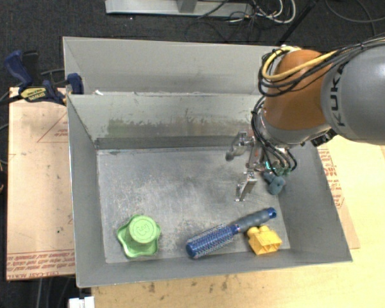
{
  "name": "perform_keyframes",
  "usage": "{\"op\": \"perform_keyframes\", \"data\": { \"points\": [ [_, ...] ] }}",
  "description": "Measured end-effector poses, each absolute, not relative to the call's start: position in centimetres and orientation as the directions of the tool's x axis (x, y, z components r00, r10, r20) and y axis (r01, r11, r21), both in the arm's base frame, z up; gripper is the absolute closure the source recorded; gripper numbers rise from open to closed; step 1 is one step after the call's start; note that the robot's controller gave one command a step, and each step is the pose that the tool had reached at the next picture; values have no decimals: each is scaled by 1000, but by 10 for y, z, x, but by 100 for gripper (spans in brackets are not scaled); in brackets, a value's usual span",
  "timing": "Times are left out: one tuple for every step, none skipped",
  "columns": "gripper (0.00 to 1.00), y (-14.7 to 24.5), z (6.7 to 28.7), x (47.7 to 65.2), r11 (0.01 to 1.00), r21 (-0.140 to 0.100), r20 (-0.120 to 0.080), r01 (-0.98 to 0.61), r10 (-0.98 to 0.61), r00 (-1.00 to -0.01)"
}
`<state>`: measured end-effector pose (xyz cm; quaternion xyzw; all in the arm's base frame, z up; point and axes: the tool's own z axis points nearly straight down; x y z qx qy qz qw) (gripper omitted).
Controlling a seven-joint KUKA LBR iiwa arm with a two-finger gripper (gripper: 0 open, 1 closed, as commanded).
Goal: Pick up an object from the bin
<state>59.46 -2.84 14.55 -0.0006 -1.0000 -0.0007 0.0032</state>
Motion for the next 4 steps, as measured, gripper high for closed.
{"op": "perform_keyframes", "data": {
  "points": [
    [0,-43,105,541,988,1,4,-157,-157,-988],
    [0,-27,224,547,791,-4,-7,-612,-612,-791],
    [0,-74,93,522,786,-9,-8,-618,-618,-786],
    [100,-75,92,525,787,-19,-21,-617,-617,-787]
  ]
}}
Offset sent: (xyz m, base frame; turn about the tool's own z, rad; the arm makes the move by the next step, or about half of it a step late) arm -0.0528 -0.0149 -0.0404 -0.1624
